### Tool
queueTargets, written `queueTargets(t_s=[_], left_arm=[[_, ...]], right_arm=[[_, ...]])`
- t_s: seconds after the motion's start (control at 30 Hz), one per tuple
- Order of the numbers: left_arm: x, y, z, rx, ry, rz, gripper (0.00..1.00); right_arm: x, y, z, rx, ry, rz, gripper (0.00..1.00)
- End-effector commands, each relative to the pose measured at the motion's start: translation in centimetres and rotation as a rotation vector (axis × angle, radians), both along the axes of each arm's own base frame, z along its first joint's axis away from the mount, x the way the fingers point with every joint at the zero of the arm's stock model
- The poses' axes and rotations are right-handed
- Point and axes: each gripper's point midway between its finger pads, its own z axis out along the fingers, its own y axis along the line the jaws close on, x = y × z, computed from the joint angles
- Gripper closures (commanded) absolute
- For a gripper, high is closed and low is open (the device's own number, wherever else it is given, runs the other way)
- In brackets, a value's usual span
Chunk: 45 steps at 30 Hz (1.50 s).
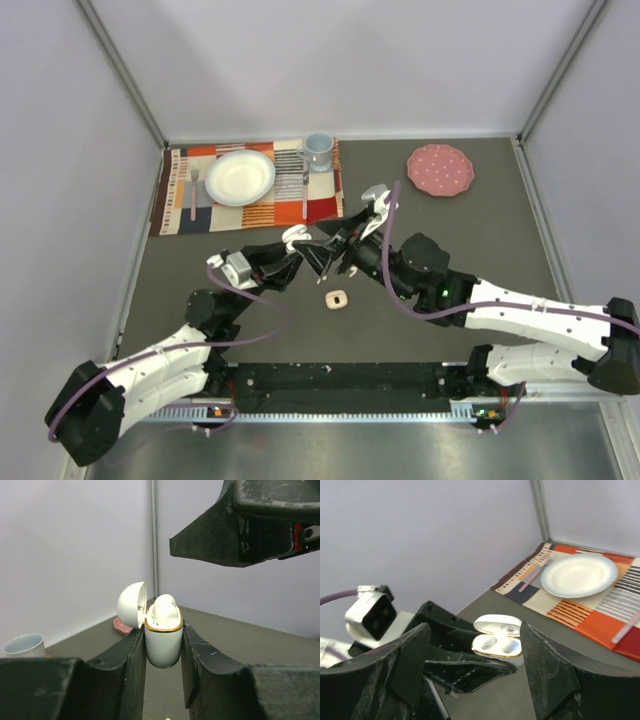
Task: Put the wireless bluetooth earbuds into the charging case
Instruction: Close the charging case with the earbuds.
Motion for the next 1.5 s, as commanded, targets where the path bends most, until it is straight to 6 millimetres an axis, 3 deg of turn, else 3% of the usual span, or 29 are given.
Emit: queueTargets(t_s=[0.0,0.13,0.3,0.53,0.67,0.83,1.0,1.1,1.23,1.47], left_arm=[[-0.1,0.5,0.9,-0.024,-0.039,0.022,1.0],[0.0,0.5,0.5,-0.017,-0.034,0.029,1.0],[-0.1,1.0,0.7,-0.022,-0.041,0.046,1.0],[0.0,1.0,0.9,-0.003,-0.049,0.055,1.0],[0.1,0.8,0.9,0.004,-0.047,0.051,1.0],[0.0,0.5,1.3,0.009,-0.043,0.034,1.0],[0.2,0.3,1.4,0.03,-0.031,0.037,1.0],[0.3,0.6,1.6,0.027,-0.018,0.048,1.0],[1.0,0.8,0.6,0.035,0.075,0.069,1.0],[0.7,0.5,0.7,0.043,0.093,0.043,1.0]], right_arm=[[1.9,-2.5,2.2,-0.018,0.038,-0.15,0.25],[3.8,-4.2,0.6,-0.084,0.094,-0.225,0.12],[6.4,-7.5,-1.1,-0.067,0.192,-0.277,0.08],[8.3,-11.4,-3.7,-0.092,0.337,-0.36,0.03],[8.7,-11.5,-5.0,-0.131,0.37,-0.308,0.02],[9.8,-12.0,-8.8,-0.359,0.338,-0.327,0.01],[10.3,-13.9,-11.0,-0.494,0.343,-0.404,0.01],[11.0,-15.8,-11.5,-0.56,0.378,-0.501,0.01],[10.3,-15.2,-11.8,-0.528,0.406,-0.428,0.01],[9.9,-14.1,-12.2,-0.452,0.465,-0.352,0.01]])
